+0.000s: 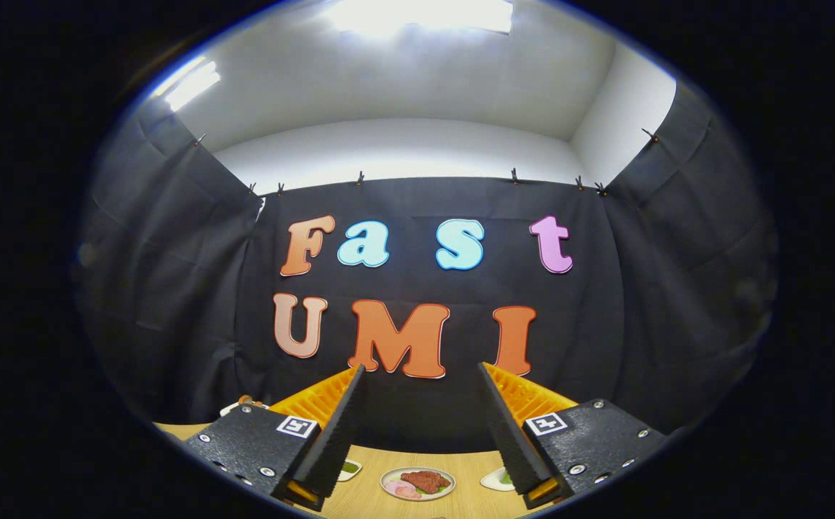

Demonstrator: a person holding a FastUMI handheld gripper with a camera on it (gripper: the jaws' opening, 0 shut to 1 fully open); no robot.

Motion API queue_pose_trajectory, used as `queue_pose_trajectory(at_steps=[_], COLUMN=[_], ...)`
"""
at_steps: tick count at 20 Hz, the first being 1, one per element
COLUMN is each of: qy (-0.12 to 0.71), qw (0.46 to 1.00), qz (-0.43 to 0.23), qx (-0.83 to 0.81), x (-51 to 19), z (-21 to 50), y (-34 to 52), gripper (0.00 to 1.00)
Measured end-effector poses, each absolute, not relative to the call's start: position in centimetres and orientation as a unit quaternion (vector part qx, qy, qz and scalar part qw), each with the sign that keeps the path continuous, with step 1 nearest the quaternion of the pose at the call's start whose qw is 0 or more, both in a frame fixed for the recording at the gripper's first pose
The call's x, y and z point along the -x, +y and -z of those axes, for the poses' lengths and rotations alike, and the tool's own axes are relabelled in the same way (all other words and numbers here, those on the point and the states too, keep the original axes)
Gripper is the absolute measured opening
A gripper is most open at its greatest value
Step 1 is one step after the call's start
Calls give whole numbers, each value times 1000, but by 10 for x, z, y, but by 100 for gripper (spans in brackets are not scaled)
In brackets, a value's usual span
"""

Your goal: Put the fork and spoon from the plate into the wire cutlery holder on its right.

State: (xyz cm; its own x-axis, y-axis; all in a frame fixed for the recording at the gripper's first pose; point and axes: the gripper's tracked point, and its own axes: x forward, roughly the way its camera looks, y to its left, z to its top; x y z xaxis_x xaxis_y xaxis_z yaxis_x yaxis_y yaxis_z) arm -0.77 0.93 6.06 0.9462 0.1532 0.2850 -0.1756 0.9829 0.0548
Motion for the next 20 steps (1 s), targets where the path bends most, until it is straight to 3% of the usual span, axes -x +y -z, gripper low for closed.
queue_pose_trajectory(at_steps=[20], qy=[-119], qw=[989], qz=[-74], qx=[-41], x=[2], z=[-54], y=[12], gripper=[90])
